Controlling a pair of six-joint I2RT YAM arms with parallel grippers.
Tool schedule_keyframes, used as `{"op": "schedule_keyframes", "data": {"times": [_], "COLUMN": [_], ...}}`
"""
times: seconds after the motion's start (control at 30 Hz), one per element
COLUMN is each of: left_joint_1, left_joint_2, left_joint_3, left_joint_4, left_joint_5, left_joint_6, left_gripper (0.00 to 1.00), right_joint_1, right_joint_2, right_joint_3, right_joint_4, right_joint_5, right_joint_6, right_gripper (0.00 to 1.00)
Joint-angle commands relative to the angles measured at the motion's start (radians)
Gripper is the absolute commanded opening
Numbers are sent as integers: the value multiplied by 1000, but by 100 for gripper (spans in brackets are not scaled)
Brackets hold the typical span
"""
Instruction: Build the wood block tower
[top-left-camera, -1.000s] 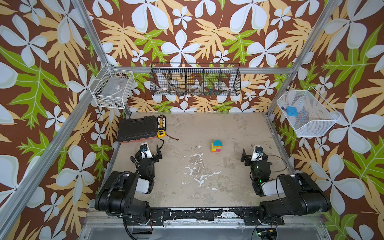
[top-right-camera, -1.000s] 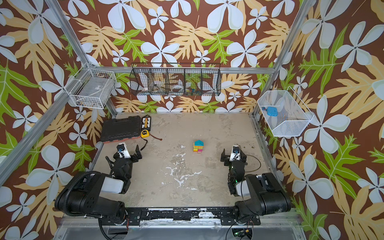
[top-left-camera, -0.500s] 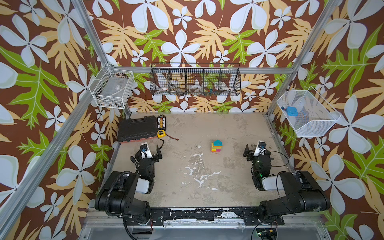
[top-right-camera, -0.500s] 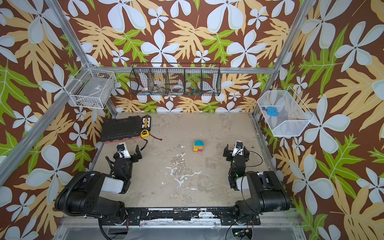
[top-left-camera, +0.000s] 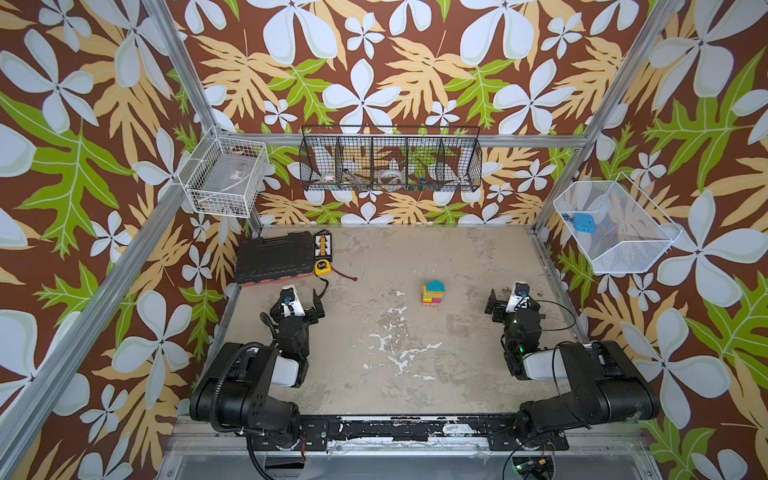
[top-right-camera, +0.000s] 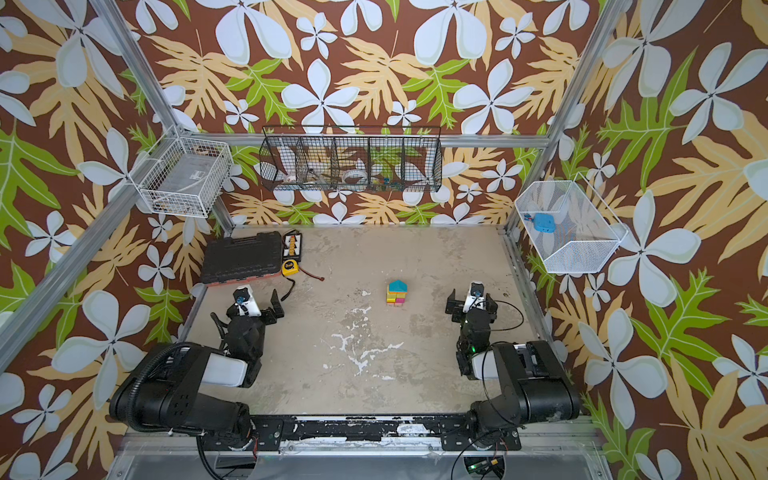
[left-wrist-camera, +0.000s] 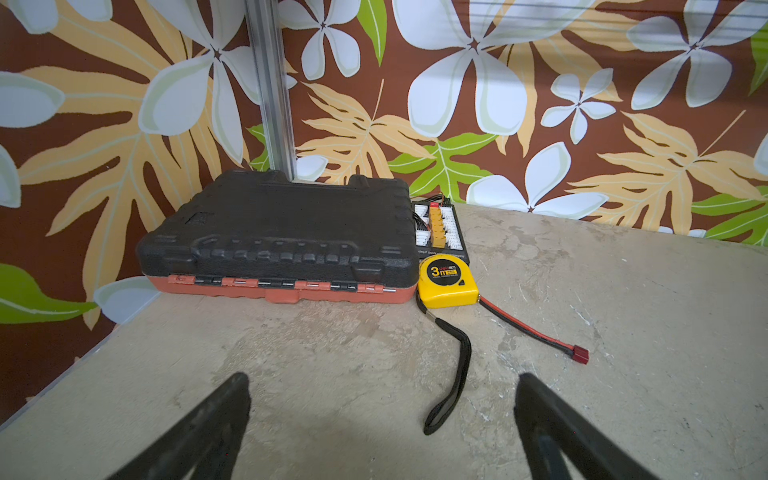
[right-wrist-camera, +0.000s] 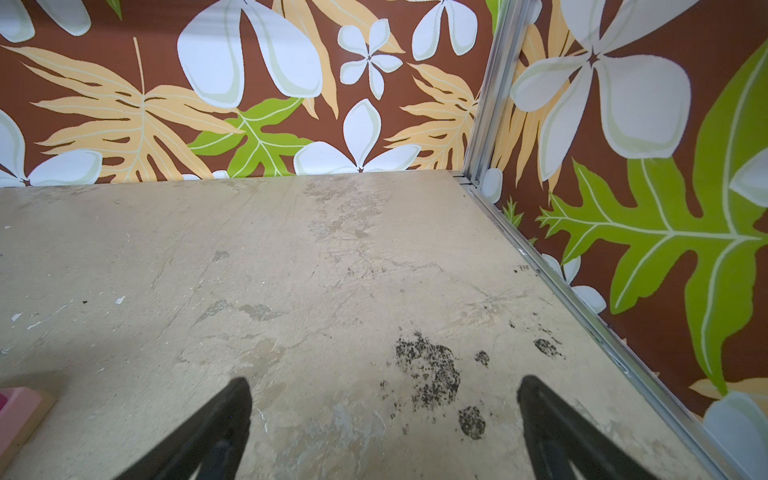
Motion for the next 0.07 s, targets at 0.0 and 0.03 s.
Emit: {"op": "schedule_keyframes", "data": {"times": [0.0, 0.03], "left_joint_1": [2, 2], "left_joint_2": [-1, -1], "left_joint_3": [0, 0], "left_joint_4": [40, 40], "left_joint_5": [-1, -2], "left_joint_6": [-11, -10], "left_gripper": [100, 100], "right_joint_1": [1, 0], "right_joint_2": [-5, -5], "right_joint_3": [-5, -5], "right_joint_4": [18, 18], "right_joint_5": [9, 9], "right_joint_6": [5, 5], "right_gripper": [100, 100]}}
